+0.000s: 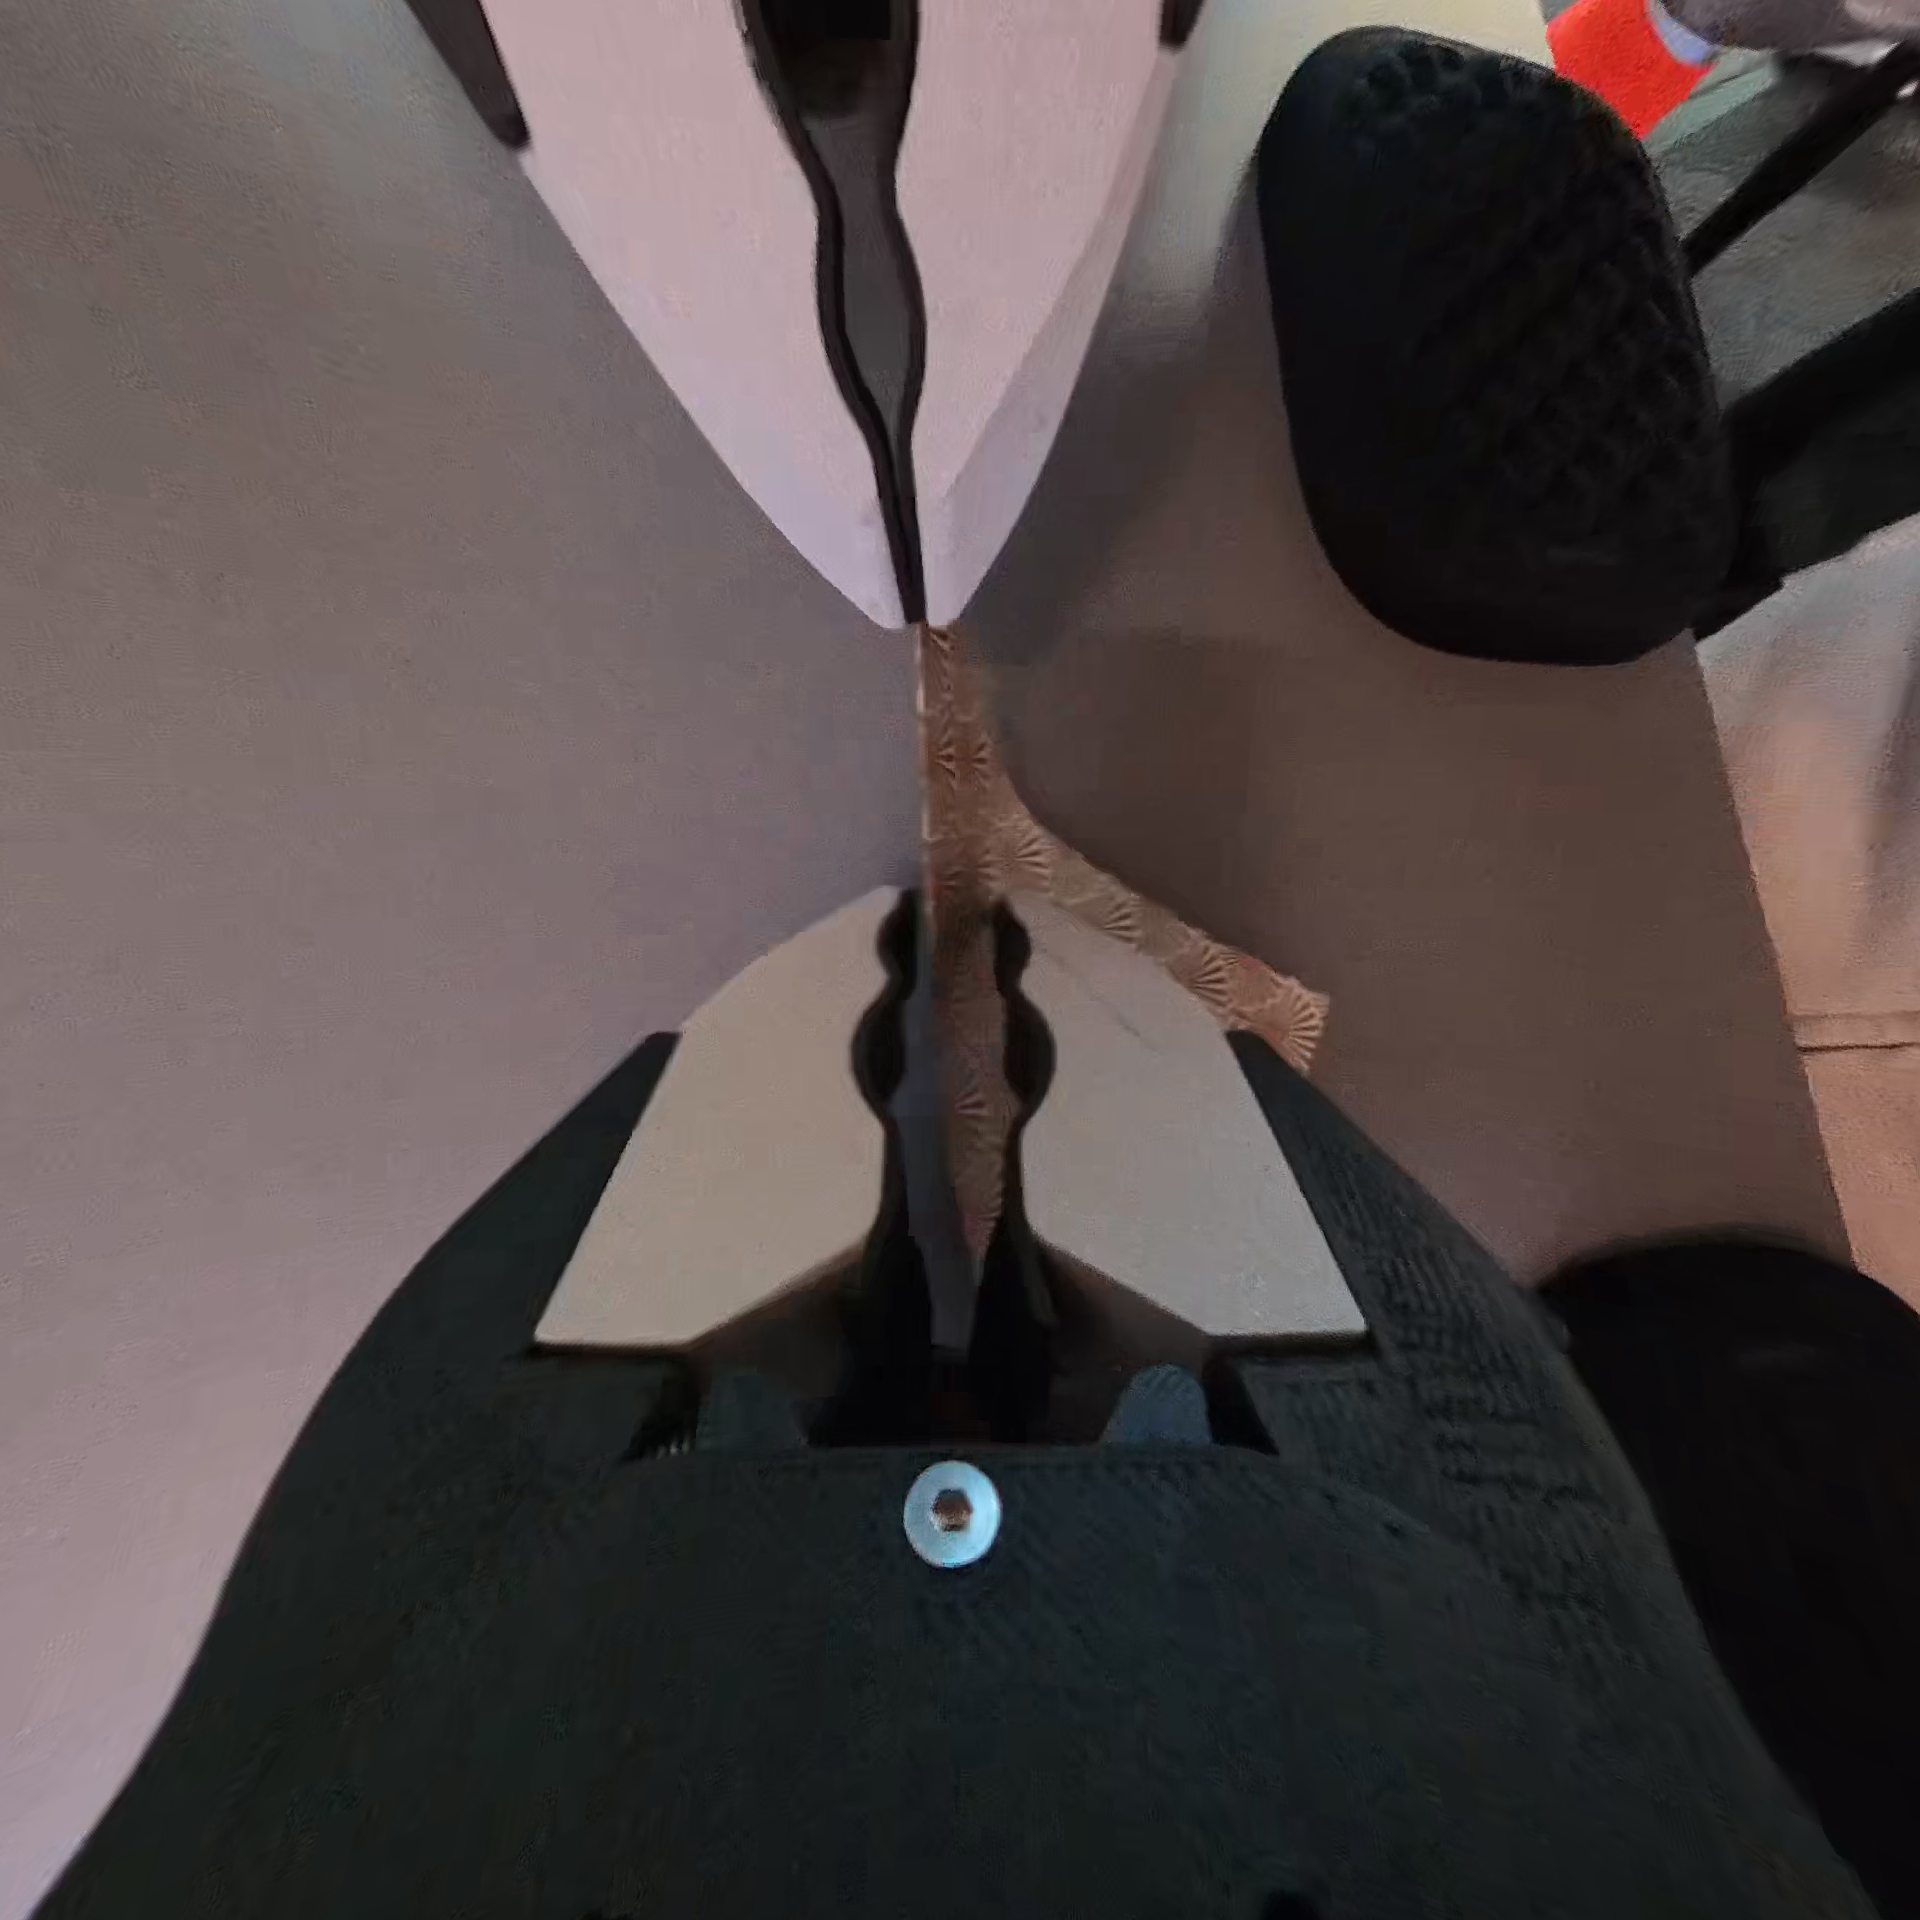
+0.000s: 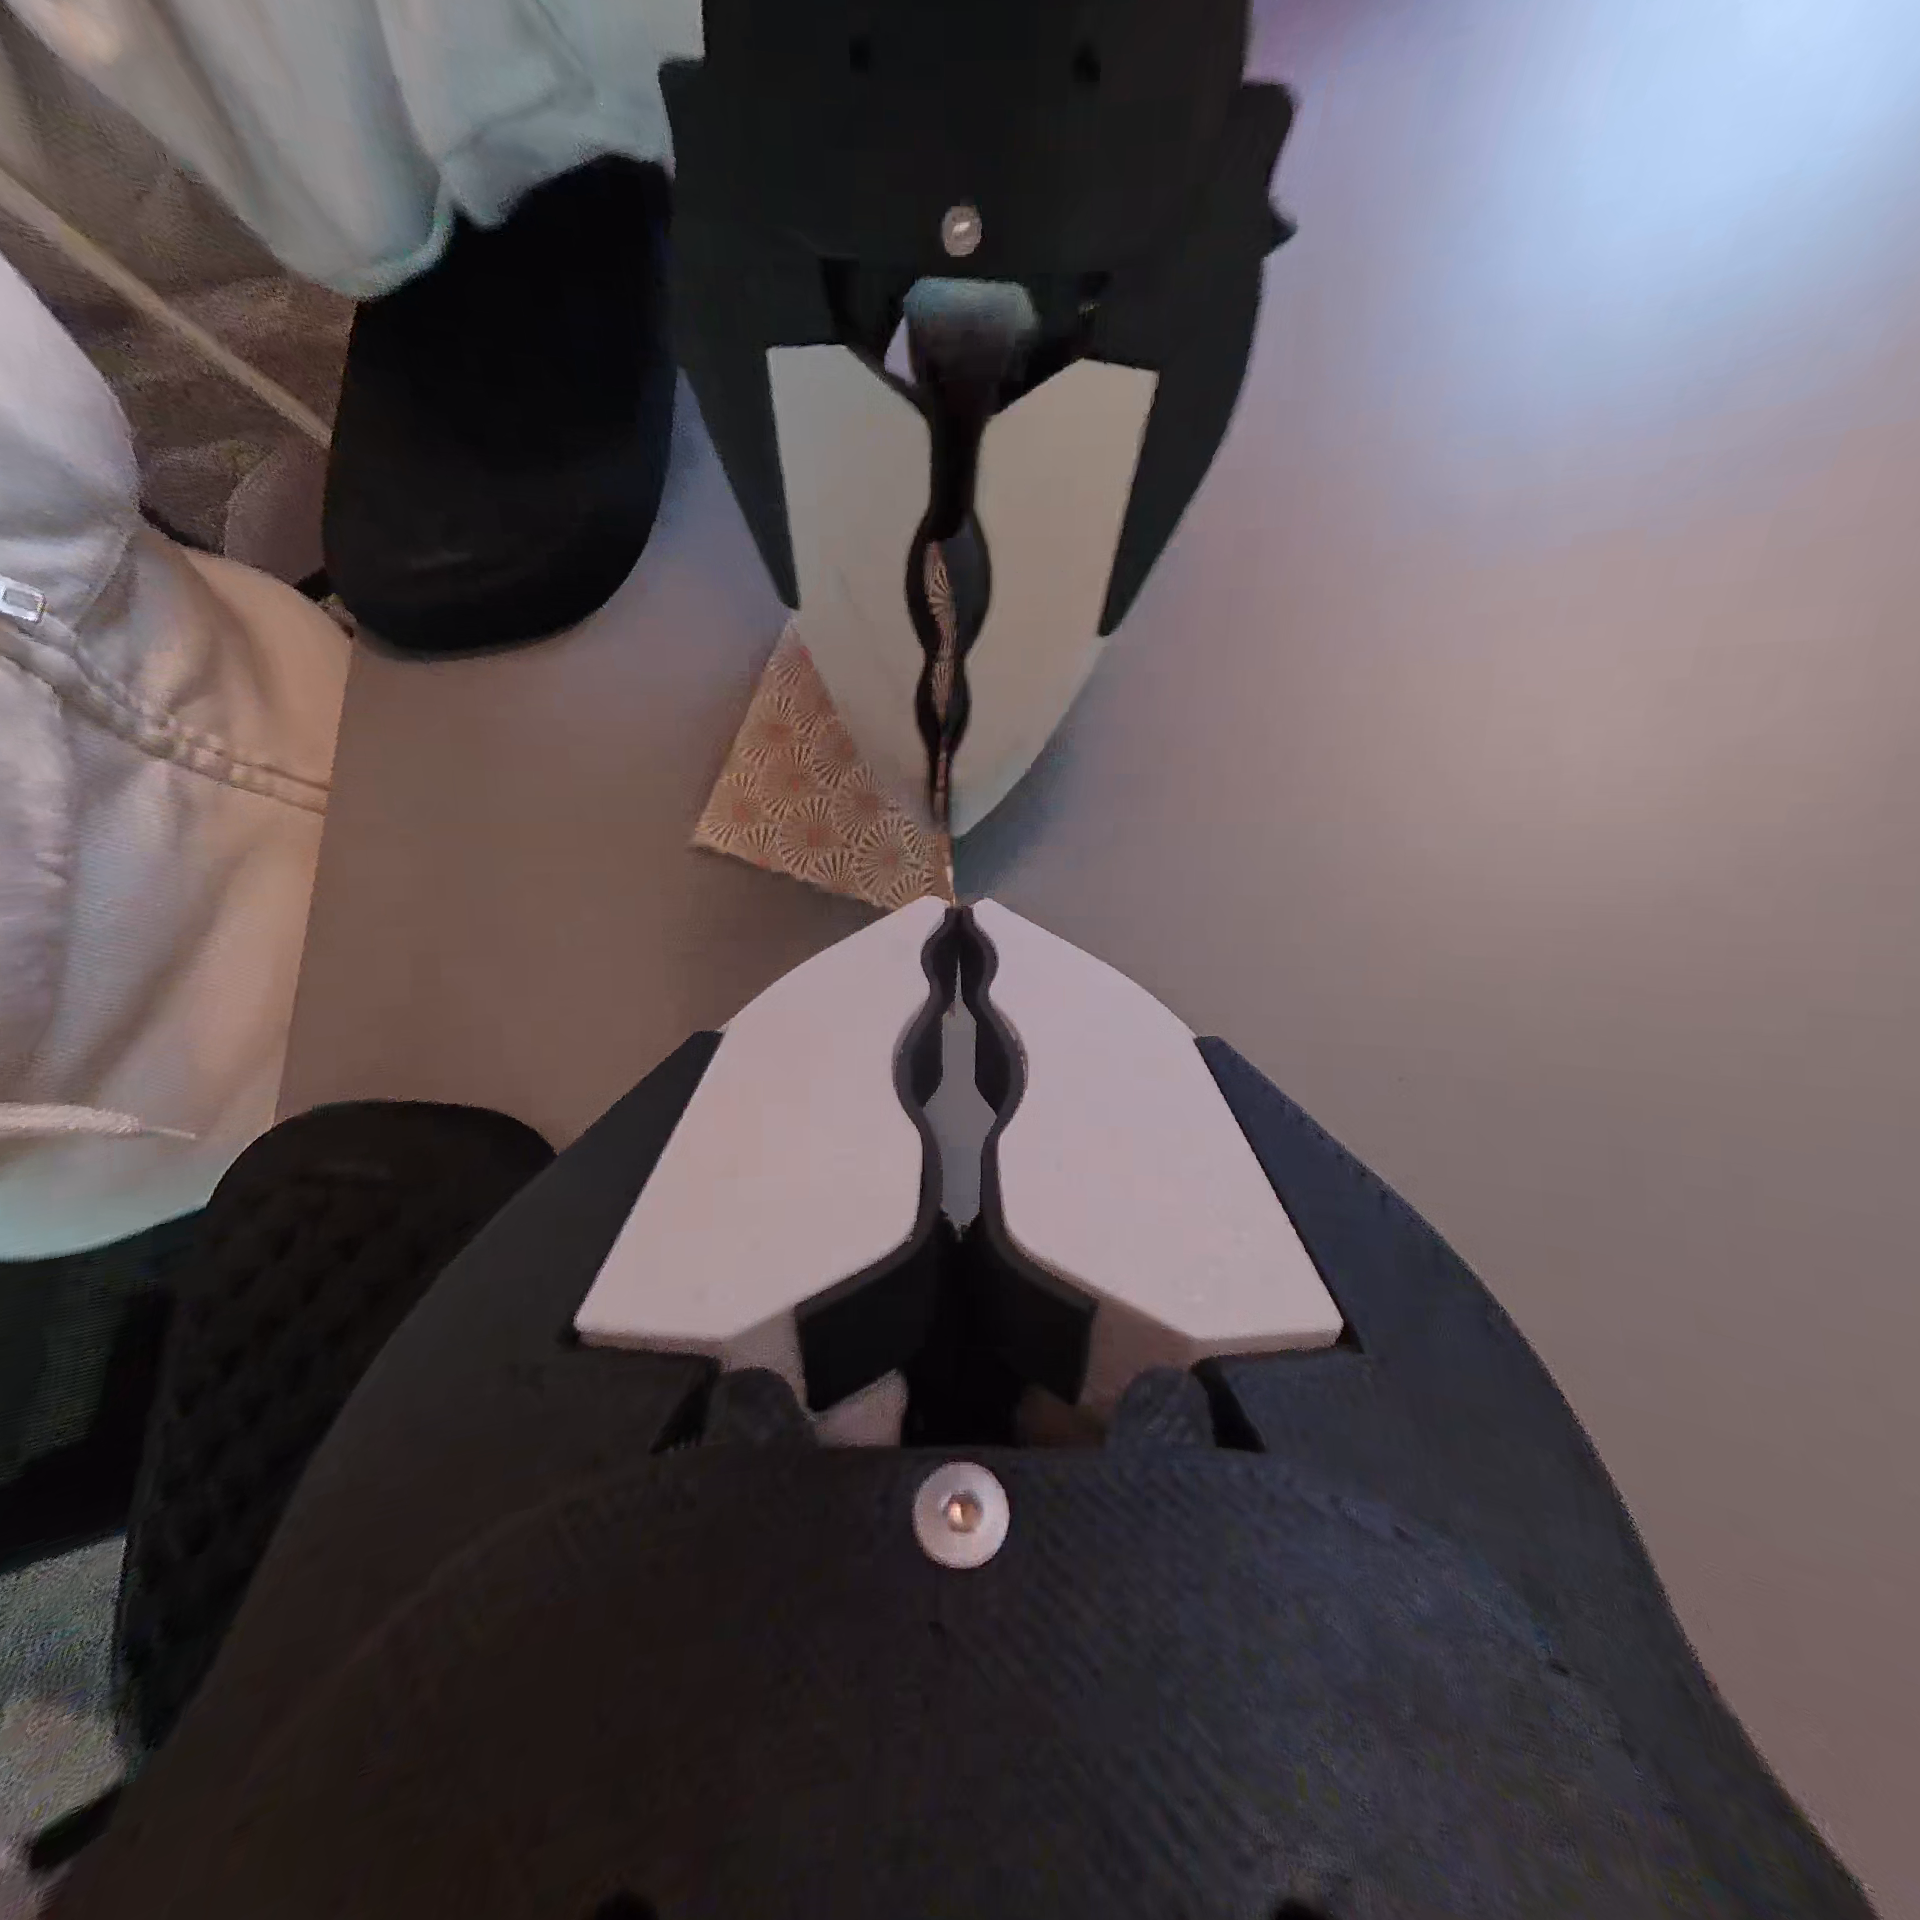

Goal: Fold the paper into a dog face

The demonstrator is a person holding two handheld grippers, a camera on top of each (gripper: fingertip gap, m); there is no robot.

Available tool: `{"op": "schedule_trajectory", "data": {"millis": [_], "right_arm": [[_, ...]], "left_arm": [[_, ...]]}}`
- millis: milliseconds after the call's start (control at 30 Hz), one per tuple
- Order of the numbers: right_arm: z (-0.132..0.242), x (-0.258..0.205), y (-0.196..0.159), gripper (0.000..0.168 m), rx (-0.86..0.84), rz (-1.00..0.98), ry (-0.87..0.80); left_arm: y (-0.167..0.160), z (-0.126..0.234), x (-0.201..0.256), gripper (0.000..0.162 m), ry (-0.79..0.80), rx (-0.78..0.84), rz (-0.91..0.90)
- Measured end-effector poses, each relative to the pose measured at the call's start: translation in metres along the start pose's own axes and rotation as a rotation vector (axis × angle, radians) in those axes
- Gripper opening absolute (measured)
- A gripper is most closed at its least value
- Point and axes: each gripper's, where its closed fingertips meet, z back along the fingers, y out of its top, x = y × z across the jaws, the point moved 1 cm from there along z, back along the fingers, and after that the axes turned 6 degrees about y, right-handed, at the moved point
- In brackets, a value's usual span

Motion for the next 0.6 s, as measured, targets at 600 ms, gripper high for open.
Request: {"op": "schedule_trajectory", "data": {"millis": [600], "right_arm": [[-0.025, 0.003, -0.006, 0.0, 0.292, 0.165, -0.238]], "left_arm": [[-0.008, 0.023, -0.025, 0.018, 0.173, 0.177, 0.07]]}}
